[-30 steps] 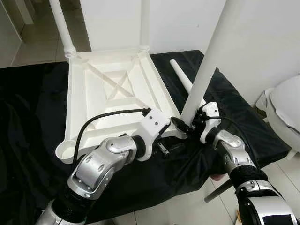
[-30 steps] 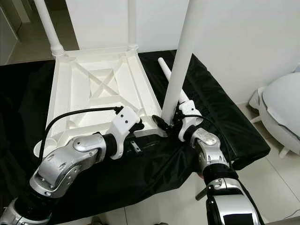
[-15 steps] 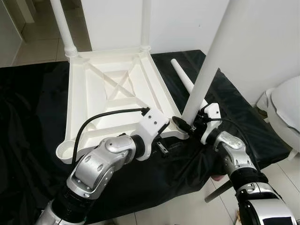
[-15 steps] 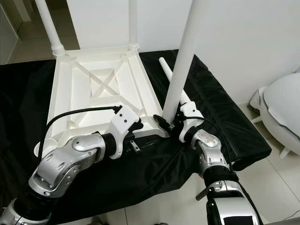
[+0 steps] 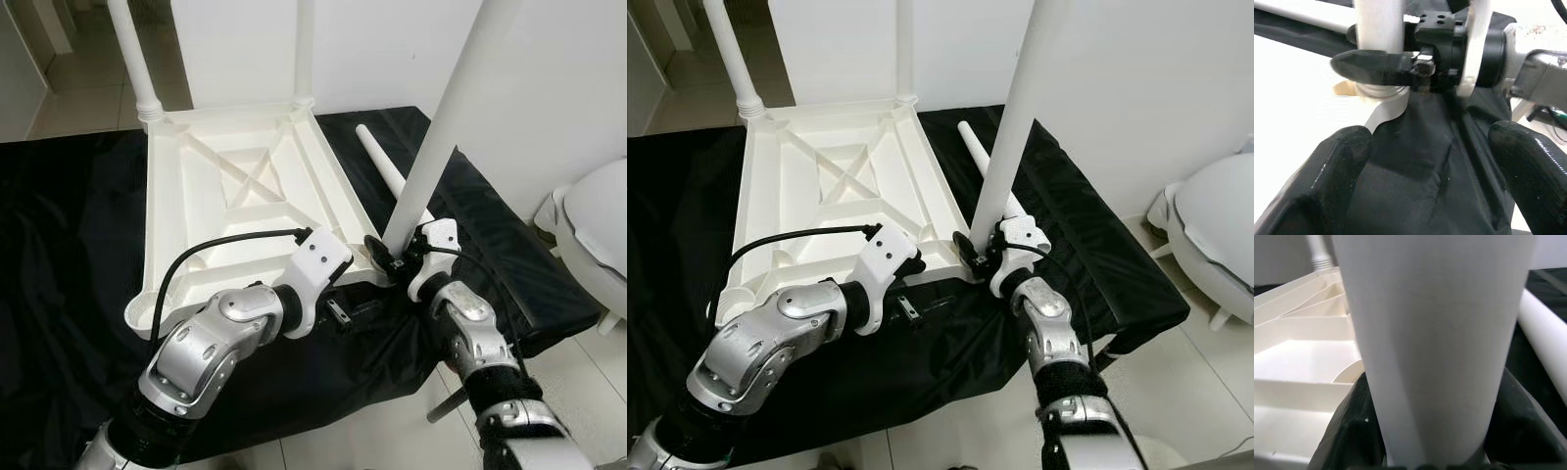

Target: Building children table

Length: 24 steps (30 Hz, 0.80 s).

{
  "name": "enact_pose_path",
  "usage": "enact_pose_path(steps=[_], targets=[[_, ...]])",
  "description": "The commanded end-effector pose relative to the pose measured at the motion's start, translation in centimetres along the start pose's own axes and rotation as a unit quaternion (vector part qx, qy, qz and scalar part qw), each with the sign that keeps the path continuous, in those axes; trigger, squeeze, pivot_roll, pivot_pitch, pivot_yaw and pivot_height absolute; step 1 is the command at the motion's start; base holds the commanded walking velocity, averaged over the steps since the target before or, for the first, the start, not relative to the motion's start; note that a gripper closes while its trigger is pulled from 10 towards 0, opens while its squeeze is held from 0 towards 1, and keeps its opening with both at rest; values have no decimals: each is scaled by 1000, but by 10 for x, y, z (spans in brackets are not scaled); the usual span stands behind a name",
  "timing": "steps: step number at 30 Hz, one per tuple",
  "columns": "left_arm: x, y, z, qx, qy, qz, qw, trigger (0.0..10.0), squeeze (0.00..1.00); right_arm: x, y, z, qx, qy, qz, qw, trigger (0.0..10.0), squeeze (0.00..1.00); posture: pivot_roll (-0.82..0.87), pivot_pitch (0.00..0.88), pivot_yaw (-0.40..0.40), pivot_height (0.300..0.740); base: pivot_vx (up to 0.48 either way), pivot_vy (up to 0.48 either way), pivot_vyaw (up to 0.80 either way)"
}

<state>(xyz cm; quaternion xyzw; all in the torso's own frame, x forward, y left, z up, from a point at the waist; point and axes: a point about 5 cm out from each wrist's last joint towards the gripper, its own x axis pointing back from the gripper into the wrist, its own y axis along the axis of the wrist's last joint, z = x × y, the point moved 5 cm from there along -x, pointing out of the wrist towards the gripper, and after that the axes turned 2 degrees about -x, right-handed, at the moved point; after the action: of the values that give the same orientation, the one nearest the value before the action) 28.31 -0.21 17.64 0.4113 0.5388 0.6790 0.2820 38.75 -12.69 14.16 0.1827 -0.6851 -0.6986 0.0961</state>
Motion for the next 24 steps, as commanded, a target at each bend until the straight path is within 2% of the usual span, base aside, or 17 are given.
enact_pose_path(steps=[1,3,7,10,13,17,21,22,23,24], targets=[[0,0,-1,-7,-4,0,1000,10000,0,0,-4,-3,-20,-53,9,998,10000,0,-34,104,8,740,0,0,0],[1,0,0,-12,-3,0,1000,10000,0,-2,-5,2,-41,-93,11,995,10000,0,-33,103,13,740,0,0,0],[1,0,1,-15,-3,-1,1000,10000,0,-3,-3,8,-48,-125,5,991,10000,0,-36,104,19,740,0,0,0],[0,0,1,-15,-4,-1,1000,10000,0,-4,0,10,-44,-153,0,987,10000,0,-39,106,20,740,0,0,0],[-1,1,-1,-15,-8,-3,1000,10000,0,-4,0,8,-38,-206,6,978,10000,0,-48,107,27,740,0,0,0],[-2,3,-2,-17,-9,-6,1000,10000,0,-4,-1,8,-38,-220,14,975,10000,0,-51,109,28,740,0,0,0],[-2,3,-2,-26,-9,-10,1000,10000,0,-2,3,14,-33,-199,3,979,10000,0,-53,114,27,740,0,0,0],[-2,3,-2,-27,-8,-10,1000,10000,0,-1,5,15,-29,-195,-1,980,10000,384,-52,114,27,740,0,0,0],[-2,3,-2,-27,-8,-10,1000,10000,0,-1,5,15,-29,-195,-1,980,10000,384,-52,114,27,740,0,0,0],[-2,3,-2,-28,-8,-9,1000,10000,0,0,6,15,-30,-194,-4,981,10000,925,-52,114,26,740,0,0,0]])
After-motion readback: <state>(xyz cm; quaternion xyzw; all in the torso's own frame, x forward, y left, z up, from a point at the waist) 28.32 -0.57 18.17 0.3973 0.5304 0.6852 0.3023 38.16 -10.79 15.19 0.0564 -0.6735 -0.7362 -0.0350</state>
